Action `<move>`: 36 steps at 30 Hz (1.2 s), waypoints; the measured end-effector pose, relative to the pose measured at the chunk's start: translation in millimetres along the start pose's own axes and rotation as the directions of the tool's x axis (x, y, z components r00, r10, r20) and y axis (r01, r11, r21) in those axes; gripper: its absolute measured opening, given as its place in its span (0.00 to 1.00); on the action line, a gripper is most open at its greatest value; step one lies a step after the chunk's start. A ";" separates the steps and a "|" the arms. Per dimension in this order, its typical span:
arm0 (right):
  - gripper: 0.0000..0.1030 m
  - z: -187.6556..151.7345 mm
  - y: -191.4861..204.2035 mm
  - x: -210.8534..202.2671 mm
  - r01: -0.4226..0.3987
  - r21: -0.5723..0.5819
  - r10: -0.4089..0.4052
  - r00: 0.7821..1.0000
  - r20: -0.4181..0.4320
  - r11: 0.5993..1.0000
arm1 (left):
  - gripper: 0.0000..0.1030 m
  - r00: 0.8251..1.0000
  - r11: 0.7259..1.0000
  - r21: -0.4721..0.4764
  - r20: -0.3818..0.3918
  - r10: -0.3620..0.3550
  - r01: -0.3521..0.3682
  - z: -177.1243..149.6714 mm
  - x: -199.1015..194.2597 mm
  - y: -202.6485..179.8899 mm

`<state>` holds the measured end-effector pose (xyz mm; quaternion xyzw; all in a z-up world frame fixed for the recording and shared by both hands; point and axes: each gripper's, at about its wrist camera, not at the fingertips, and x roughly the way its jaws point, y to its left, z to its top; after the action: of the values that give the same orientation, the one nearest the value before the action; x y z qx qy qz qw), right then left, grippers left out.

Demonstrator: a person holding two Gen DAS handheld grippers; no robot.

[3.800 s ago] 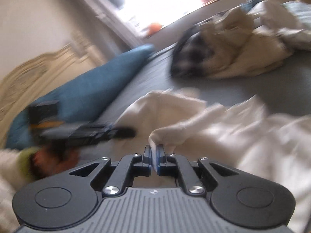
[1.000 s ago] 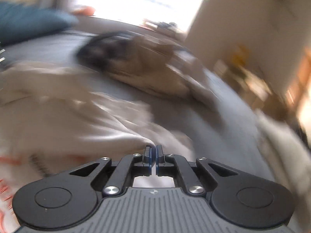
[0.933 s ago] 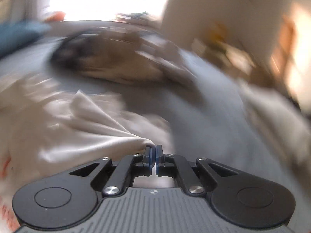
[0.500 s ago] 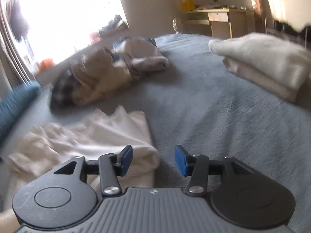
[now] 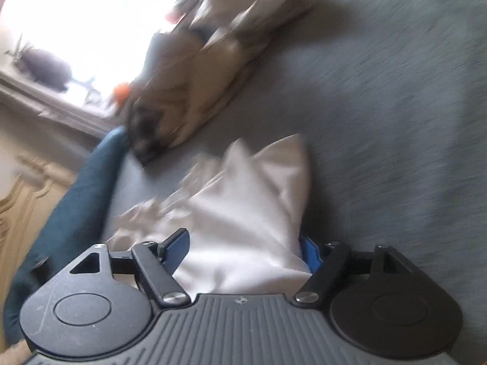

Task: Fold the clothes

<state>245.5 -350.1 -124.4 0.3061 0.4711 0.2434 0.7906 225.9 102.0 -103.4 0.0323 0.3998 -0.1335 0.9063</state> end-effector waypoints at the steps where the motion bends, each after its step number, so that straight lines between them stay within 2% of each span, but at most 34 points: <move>1: 0.71 -2.5 8.9 8.5 0.015 -0.049 -0.016 1.000 -0.022 0.999 | 0.73 1.000 1.000 0.021 0.001 0.000 0.000 1.4 7.7 -6.5; 2: 0.71 -5.5 18.7 17.1 0.039 -0.105 -0.043 0.998 -0.037 0.994 | 0.67 1.000 0.999 0.051 -0.008 0.009 -0.008 1.6 16.7 -15.7; 4: 0.71 -10.7 38.6 32.4 0.089 -0.213 -0.101 0.994 -0.050 0.973 | 0.63 0.999 0.992 0.114 0.021 0.048 -0.050 -2.7 23.8 -33.9; 5: 0.66 -13.0 49.2 38.4 0.117 -0.266 -0.133 0.990 -0.046 0.957 | 0.49 0.997 0.986 0.150 0.051 0.059 -0.066 -5.1 25.0 -42.9; 6: 0.58 -17.6 61.4 44.5 0.162 -0.340 -0.183 0.983 -0.030 0.926 | 0.42 0.992 0.969 0.223 0.085 0.094 -0.111 -9.3 24.8 -55.4; 7: 0.35 -22.9 74.1 50.6 0.213 -0.419 -0.237 0.971 -0.006 0.883 | 0.30 0.985 0.943 0.292 0.121 0.126 -0.157 -13.4 24.7 -67.9; 8: 0.30 -28.2 86.7 56.7 0.261 -0.493 -0.288 0.957 0.022 0.830 | 0.23 0.975 0.911 0.359 0.159 0.155 -0.203 -17.5 24.7 -80.4; 9: 0.28 -35.1 99.8 62.7 0.304 -0.567 -0.333 0.941 0.055 0.765 | 0.21 0.957 0.843 0.459 0.205 0.204 -0.278 -24.8 27.7 -94.7; 10: 0.26 -42.6 113.1 68.7 0.343 -0.637 -0.374 0.923 0.092 0.691 | 0.19 0.933 0.757 0.550 0.264 0.243 -0.353 -36.3 30.4 -106.9; 11: 0.24 -52.6 127.1 74.8 0.385 -0.713 -0.414 0.899 0.145 0.585 | 0.18 0.905 0.656 0.626 0.326 0.272 -0.422 -47.8 33.2 -119.1; 12: 0.24 -59.4 136.6 79.2 0.422 -0.759 -0.435 0.877 0.203 0.496 | 0.18 0.887 0.602 0.653 0.367 0.279 -0.459 -56.1 33.7 -123.0; 14: 0.23 -70.3 152.1 86.7 0.486 -0.809 -0.449 0.835 0.318 0.331 | 0.17 0.867 0.608 0.619 0.384 0.317 -0.497 -55.8 30.8 -114.8; 15: 0.22 -70.9 156.5 88.6 0.518 -0.810 -0.445 0.815 0.370 0.274 | 0.17 0.857 0.626 0.585 0.377 0.352 -0.515 -50.7 30.3 -102.2; 16: 0.22 -67.4 157.7 89.1 0.538 -0.805 -0.438 0.804 0.402 0.249 | 0.16 0.846 0.642 0.551 0.369 0.386 -0.533 -45.6 29.7 -89.6; 18: 0.22 -52.9 157.5 93.1 0.557 -0.789 -0.430 0.798 0.422 0.260 | 0.16 0.822 0.668 0.479 0.347 0.452 -0.570 -35.4 28.6 -64.5; 20: 0.22 -41.8 156.8 101.2 0.572 -0.781 -0.430 0.788 0.440 0.250 | 0.16 0.796 0.686 0.405 0.319 0.515 -0.605 -25.2 27.5 -39.4; 21: 0.22 -35.1 155.9 105.0 0.583 -0.775 -0.427 0.782 0.454 0.242 | 0.16 0.783 0.680 0.388 0.316 0.536 -0.622 -22.5 26.7 -29.2; 23: 0.21 -22.7 155.1 111.9 0.603 -0.766 -0.422 0.768 0.482 0.222 | 0.16 0.756 0.667 0.355 0.310 0.577 -0.655 -17.2 25.0 -8.9; 25: 0.21 -11.7 159.8 123.1 0.627 -0.760 -0.410 0.747 0.523 0.172 | 0.16 0.723 0.625 0.363 0.338 0.603 -0.691 -15.5 24.7 2.5; 27: 0.21 -0.4 160.5 135.2 0.647 -0.752 -0.405 0.726 0.556 0.127 | 0.17 0.701 0.595 0.371 0.352 0.621 -0.713 -9.9 29.3 11.5; 29: 0.21 10.6 160.7 144.2 0.654 -0.746 -0.418 0.716 0.559 0.122 | 0.17 0.678 0.564 0.377 0.366 0.638 -0.734 -4.3 33.8 20.5; 32: 0.21 28.7 156.7 157.6 0.662 -0.729 -0.450 0.712 0.539 0.175 | 0.17 0.664 0.547 0.380 0.353 0.659 -0.746 2.2 43.8 27.8; 33: 0.21 34.6 153.5 161.0 0.665 -0.718 -0.464 0.713 0.525 0.208 | 0.17 0.663 0.544 0.385 0.347 0.663 -0.746 1.4 46.8 28.0; 36: 0.22 47.7 136.2 166.5 0.652 -0.689 -0.518 0.728 0.450 0.317 | 0.20 0.701 0.574 0.422 0.268 0.661 -0.702 -3.7 60.3 29.4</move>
<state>347.8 -155.6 -108.9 -0.2683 0.3220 0.1048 0.9019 270.1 117.9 -151.5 0.4086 0.2710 0.1267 0.8623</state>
